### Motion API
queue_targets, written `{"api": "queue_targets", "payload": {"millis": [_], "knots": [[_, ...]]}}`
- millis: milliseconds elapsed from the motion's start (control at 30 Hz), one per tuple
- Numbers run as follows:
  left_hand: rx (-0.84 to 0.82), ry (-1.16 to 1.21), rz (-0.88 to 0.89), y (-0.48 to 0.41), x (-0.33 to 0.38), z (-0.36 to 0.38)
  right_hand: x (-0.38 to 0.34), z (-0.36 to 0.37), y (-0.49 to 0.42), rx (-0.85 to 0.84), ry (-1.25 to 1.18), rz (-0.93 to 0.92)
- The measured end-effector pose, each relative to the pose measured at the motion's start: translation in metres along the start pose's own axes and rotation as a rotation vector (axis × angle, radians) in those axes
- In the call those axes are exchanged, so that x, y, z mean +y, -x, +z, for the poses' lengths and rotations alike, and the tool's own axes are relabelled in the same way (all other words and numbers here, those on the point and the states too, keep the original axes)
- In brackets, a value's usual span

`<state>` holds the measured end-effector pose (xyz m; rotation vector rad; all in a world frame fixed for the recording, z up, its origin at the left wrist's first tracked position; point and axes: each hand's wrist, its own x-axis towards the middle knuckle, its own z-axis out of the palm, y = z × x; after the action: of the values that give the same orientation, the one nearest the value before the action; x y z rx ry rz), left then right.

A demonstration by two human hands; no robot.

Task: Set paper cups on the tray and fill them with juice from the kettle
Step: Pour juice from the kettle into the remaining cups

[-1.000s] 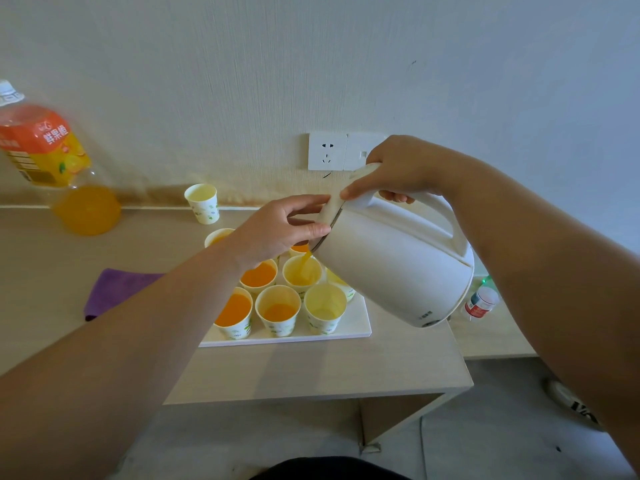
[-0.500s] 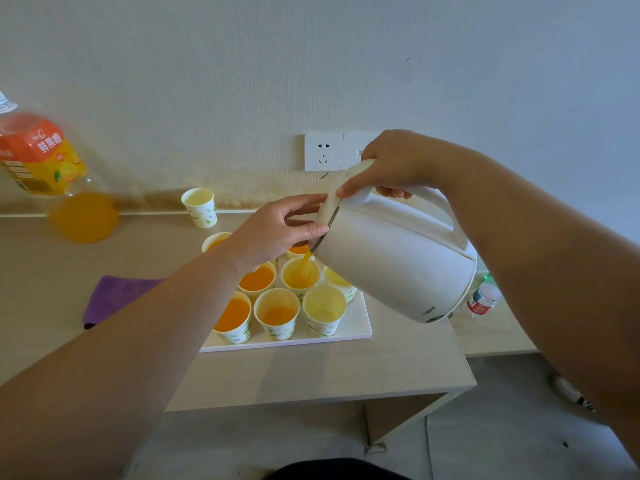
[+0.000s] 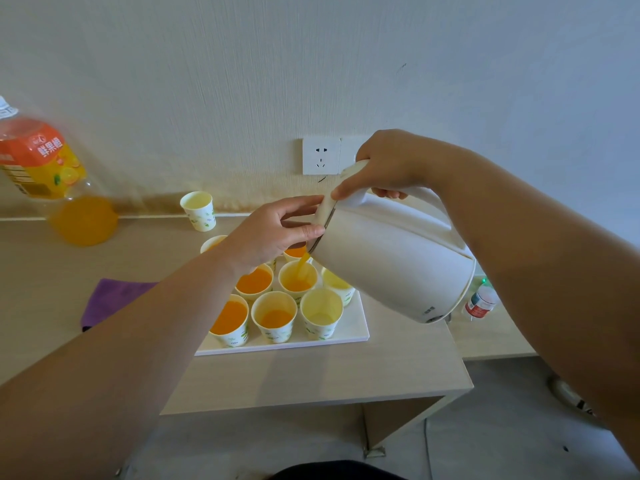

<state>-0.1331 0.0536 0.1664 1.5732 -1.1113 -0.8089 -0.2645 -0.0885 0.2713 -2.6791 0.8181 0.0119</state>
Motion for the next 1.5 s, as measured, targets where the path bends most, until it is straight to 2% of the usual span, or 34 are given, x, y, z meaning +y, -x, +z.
{"api": "queue_targets", "payload": {"millis": [1500], "knots": [[0.043, 0.089, 0.012, 0.005, 0.007, 0.004, -0.011, -0.013, 0.010, -0.005, 0.072, 0.008]]}}
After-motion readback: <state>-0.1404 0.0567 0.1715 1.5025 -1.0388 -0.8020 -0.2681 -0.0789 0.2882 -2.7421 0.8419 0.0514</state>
